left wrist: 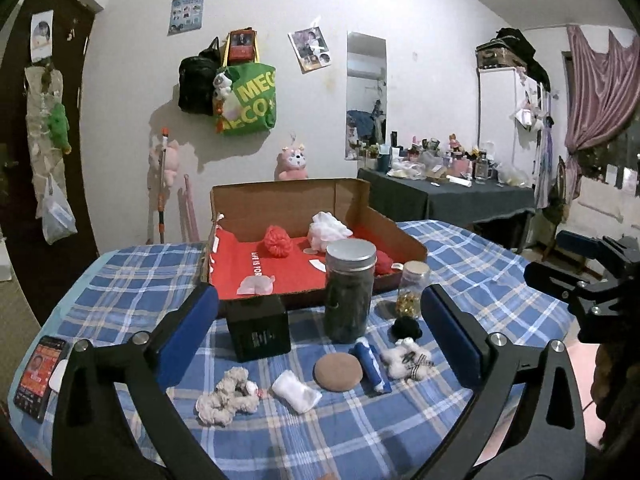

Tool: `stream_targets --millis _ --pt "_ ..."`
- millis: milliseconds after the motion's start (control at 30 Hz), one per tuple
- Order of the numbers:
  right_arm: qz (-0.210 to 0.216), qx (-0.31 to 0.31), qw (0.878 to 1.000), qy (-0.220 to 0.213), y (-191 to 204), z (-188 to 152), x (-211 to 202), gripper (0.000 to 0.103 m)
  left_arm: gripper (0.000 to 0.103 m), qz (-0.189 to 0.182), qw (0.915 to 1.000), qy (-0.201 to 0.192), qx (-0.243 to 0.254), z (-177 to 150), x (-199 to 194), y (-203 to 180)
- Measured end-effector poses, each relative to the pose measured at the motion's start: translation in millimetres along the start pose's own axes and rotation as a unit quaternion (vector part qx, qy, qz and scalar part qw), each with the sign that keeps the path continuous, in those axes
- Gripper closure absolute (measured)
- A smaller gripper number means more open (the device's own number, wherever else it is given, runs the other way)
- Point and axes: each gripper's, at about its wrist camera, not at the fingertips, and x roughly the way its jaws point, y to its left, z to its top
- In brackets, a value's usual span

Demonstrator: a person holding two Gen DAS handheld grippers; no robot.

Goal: Organize soft objects
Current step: 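Withdraw both tools from the box, then move both open tools down toward the white soft items on the table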

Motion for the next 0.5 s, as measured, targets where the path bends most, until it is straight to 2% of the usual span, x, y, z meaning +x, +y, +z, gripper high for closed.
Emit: stream_targets --millis 133,233,500 --pt "-0.013 0.009 1.000 -0.009 3 -21 0 0.000 0.000 0.010 0.9999 -0.005 0.004 -13 -2 -7" --pt "-0.009 0.019 1.000 -0.006 4 -32 6 0.000 0.000 0.007 0.9999 -0.003 -0.010 -23 1 -7" --pt "-0.014 0.022 1.000 0.007 8 -58 23 0.000 0.000 0.028 0.9994 0.009 -0.019 -48 18 -3"
